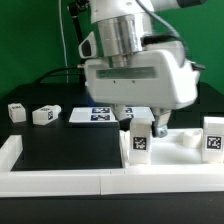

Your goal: Assemble square table

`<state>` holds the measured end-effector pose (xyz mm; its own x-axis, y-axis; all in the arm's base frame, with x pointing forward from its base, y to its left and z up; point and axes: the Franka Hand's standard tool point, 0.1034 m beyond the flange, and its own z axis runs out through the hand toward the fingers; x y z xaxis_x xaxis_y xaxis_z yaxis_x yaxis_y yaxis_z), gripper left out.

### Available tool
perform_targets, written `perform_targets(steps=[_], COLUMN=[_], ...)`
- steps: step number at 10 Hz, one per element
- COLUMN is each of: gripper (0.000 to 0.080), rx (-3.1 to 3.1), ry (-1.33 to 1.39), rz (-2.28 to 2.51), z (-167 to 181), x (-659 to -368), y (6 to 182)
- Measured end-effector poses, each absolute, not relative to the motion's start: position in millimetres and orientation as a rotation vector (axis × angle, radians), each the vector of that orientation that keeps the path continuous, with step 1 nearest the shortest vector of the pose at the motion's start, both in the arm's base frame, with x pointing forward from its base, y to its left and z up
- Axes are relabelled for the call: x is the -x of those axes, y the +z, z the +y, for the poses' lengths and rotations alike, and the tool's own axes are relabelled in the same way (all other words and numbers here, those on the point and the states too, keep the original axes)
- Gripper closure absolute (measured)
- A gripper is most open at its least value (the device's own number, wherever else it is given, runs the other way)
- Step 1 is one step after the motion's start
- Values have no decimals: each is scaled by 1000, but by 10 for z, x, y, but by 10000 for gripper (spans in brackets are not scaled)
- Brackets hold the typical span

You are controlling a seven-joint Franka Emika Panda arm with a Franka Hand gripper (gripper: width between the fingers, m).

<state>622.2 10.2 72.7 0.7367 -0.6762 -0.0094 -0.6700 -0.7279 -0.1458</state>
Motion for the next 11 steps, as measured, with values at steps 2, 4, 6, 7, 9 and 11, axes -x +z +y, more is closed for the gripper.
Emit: perform_targets(steps=[2, 4, 6, 7, 9, 11], gripper=[151, 151, 278, 417, 502, 503], rx=[2950, 2937, 2909, 2871, 2806, 2695], ry=[-84, -80, -74, -66, -52, -35], rz=[705, 755, 846, 966, 1143, 1364], z=[121, 121, 125, 122, 97, 96], x=[-6229, -6227, -6226, -6222, -6209, -6210], y=[736, 731, 729, 724, 713, 711])
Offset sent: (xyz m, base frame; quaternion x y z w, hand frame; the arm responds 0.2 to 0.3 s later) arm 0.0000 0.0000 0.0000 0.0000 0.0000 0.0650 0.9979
